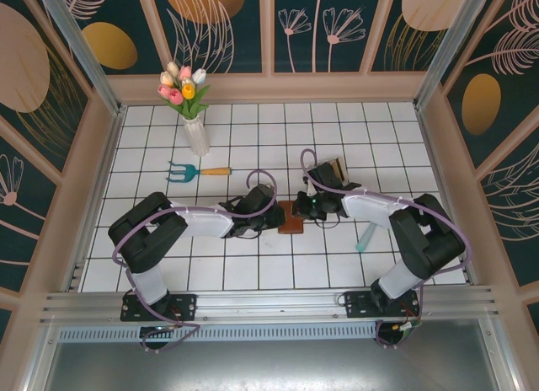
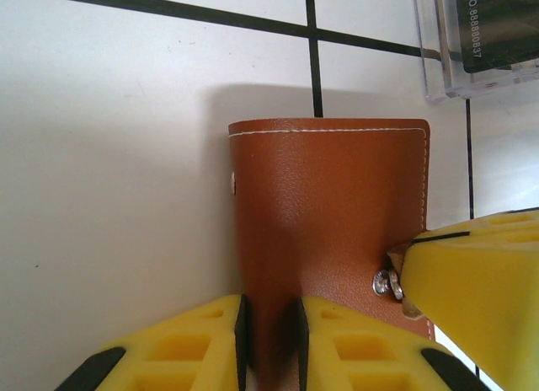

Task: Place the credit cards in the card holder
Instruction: Close the button on the card holder.

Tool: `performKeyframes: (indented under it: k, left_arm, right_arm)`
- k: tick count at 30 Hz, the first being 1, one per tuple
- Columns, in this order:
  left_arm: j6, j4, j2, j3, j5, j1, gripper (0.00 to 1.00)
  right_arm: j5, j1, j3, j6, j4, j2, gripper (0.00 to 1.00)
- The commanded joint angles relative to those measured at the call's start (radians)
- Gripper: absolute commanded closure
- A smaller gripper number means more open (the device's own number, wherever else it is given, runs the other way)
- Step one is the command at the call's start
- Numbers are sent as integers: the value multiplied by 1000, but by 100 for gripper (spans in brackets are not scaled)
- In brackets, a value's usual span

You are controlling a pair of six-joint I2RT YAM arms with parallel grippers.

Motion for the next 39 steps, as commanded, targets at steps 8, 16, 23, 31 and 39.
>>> performKeyframes:
  k: [8,16,23,31,39]
  left_arm:
    - [-5,-33,37,-8,21,-3,77]
    - [-6,-37,41,-7,18,-3,77]
    - [-10,-40,40,-8,11,-2,77]
    - [-14,-44,38,-9,5,-3,77]
    - [-15,-45,35,-8,-1,-3,78]
  right_arm:
    - [66,50,-21,17,-41,69,100]
    - [158,79,-97,13,-69,54,100]
    - [159,88,-202,44,12,40,100]
    - [315,158,-255,84,-51,82,100]
    - [397,259,-314,162,-63,40,100]
